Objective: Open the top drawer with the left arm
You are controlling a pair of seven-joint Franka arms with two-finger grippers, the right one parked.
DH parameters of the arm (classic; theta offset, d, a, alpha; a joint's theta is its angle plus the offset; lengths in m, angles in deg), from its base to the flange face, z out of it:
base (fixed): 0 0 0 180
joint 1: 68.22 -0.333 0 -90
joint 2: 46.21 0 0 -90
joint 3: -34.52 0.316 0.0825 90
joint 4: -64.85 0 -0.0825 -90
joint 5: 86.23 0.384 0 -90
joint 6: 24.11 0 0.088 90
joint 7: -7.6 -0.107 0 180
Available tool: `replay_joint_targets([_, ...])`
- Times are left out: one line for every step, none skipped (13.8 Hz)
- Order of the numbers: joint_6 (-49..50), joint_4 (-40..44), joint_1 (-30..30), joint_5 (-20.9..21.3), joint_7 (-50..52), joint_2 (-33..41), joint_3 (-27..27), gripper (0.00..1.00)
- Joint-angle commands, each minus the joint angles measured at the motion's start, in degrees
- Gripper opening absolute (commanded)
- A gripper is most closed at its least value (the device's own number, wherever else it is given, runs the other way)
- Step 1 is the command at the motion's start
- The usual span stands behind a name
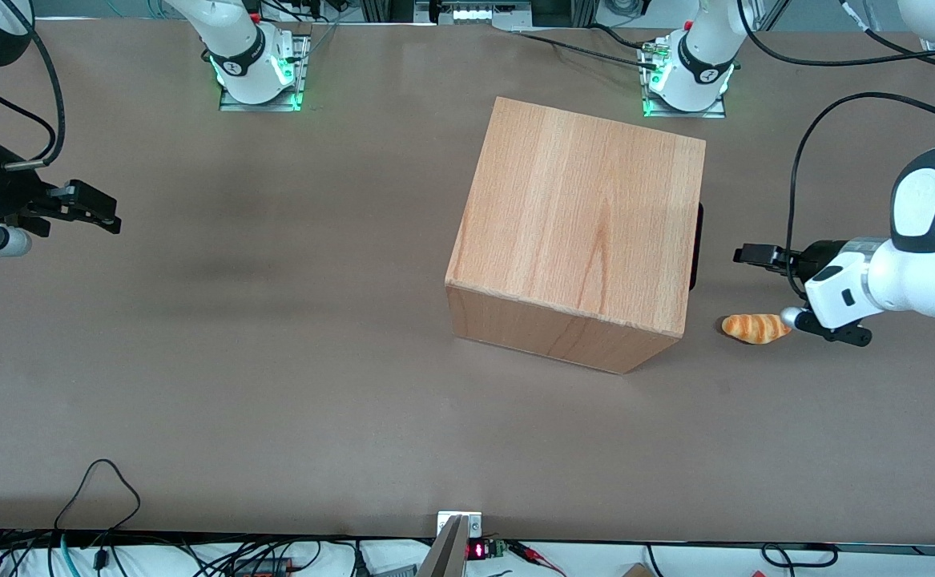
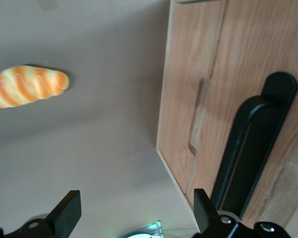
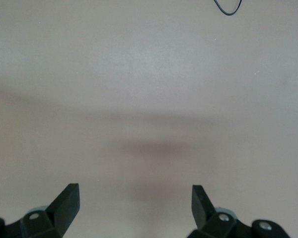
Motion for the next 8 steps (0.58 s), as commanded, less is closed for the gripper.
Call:
replay_joint_targets([2.2,1.1,1.2,-1.4,-1.4,-0.9,0.1,1.00])
replay_joint_targets([3.1,1.1,1.6,-1.4,-2.0,-1.0,-0.3,1.00])
replay_joint_targets([3.8,1.0,1.7,-1.9,-2.5,-1.1,-0.8,1.00])
replay_joint_targets([4.0,0.8,1.7,-2.5,-2.6,-1.3,-0.9,1.00])
replay_joint_targets([4.5,0.6,1.7,-2.6,-2.6,-1.9,-1.0,1.00])
replay_joint_targets([4.6,0.5,1.7,-2.7,-2.7,-2.0,-1.5,1.00])
replay_joint_targets([4.7,0.5,1.7,-2.8,-2.7,-2.4,-1.8,1.00])
replay_joint_targets([4.7,0.5,1.7,-2.9,-2.6,-2.5,-1.9,1.00])
